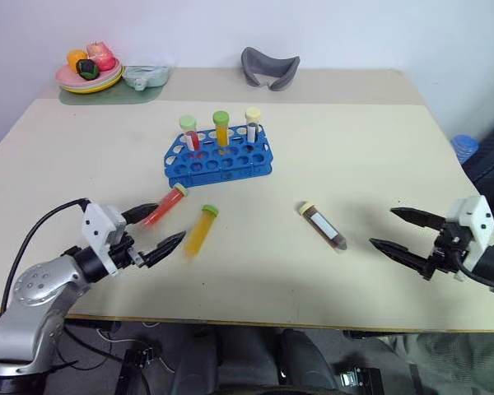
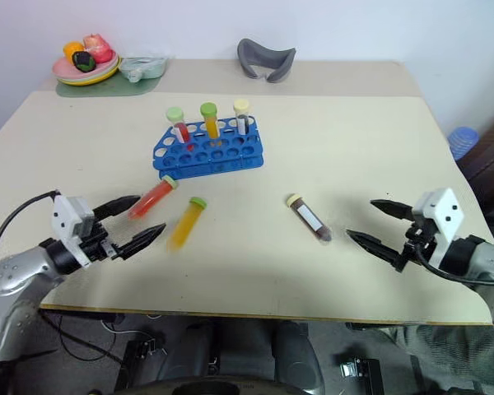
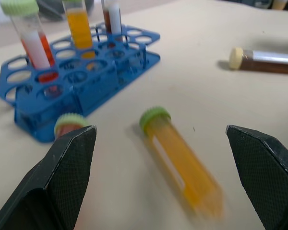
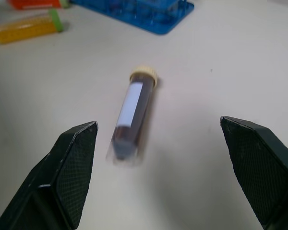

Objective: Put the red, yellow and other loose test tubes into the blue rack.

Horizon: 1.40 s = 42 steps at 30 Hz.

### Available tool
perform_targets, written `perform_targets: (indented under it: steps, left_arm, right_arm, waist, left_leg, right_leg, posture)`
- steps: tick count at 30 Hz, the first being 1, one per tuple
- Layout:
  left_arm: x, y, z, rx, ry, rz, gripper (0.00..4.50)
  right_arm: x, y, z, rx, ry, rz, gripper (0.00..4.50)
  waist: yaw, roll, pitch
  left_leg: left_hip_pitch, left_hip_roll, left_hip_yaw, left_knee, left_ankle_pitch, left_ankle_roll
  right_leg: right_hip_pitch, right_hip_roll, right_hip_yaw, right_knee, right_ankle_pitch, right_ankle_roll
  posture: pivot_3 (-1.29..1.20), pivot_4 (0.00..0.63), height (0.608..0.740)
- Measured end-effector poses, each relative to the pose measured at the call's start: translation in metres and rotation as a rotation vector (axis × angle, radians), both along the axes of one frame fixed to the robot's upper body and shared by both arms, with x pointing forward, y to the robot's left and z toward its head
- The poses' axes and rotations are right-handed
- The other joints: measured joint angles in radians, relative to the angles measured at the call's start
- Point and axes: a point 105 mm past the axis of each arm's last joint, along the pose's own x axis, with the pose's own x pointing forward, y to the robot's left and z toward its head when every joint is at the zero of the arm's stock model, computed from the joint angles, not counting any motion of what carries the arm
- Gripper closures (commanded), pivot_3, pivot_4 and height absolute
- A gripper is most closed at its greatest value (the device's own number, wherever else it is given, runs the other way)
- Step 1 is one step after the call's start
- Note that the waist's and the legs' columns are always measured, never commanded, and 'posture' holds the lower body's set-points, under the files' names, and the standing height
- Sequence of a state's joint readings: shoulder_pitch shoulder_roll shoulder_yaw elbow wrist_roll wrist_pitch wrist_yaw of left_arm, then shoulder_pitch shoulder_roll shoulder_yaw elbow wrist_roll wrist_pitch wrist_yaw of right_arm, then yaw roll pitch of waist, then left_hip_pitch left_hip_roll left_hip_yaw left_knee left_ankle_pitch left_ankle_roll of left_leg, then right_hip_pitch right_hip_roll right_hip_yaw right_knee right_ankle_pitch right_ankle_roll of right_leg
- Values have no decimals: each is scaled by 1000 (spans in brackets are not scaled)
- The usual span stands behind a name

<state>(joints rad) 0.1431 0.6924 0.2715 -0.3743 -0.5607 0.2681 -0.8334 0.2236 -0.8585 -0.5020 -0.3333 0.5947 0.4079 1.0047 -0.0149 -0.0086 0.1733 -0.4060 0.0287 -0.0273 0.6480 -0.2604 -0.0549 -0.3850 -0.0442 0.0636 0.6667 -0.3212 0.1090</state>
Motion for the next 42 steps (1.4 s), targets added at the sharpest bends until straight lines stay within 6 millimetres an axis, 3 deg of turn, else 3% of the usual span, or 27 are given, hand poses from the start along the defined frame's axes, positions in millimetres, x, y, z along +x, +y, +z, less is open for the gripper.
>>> perform_targets:
  steps: [6, 18, 29, 32, 35, 37, 42]
  left_arm:
    - [0, 3, 4, 1, 13, -13, 79]
    - [2, -20, 5, -84, 15, -58, 79]
    - [4, -26, -1, -76, 5, -80, 79]
    - [4, -29, -3, -73, 13, -98, 79]
    - [6, -34, -5, -87, 23, -120, 79]
    - [8, -38, -3, -94, 16, -134, 79]
    - [9, -46, -7, -121, 34, -151, 79]
  right_arm:
    - [-5, -4, -2, -5, 16, -1, 313]
    - [5, -5, 0, -28, -13, -52, 313]
    - [17, 9, 3, -86, 14, -75, 313]
    - [28, 5, 2, -175, 113, -168, 313]
    - [60, 26, 26, -174, 167, -154, 313]
    - [69, 40, 32, -188, 218, -115, 313]
    - [90, 63, 14, -257, 444, -97, 313]
  waist:
    - [-2, 0, 0]
    - [0, 0, 0]
    - [1, 0, 0]
    - [-4, 1, 0]
    - [-27, 1, 1]
    - [-27, 1, 0]
    - [-25, 1, 1]
  left_leg:
    - [0, 0, 0, 0, 0, 0]
    - [0, 0, 0, 0, 0, 0]
    - [0, 0, 0, 0, 0, 0]
    - [0, 0, 0, 1, 0, 0]
    - [1, 1, 0, 0, 0, 0]
    - [0, 3, -1, 0, 0, 0]
    - [-4, 2, 0, 0, 0, 1]
  right_leg:
    - [0, 0, 0, 0, 0, 0]
    - [0, 0, 0, 0, 0, 0]
    - [0, 0, 0, 0, 0, 0]
    - [0, 0, 1, 0, 0, 0]
    - [-2, 2, 2, 1, 2, -2]
    - [-2, 3, 1, 1, 1, -2]
    - [-6, 1, 1, 0, 1, -2]
  posture:
    - [0, 150, 740]
    - [0, 150, 740]
    - [0, 150, 740]
    - [0, 150, 740]
    - [0, 150, 740]
    - [0, 150, 740]
    - [0, 150, 740]
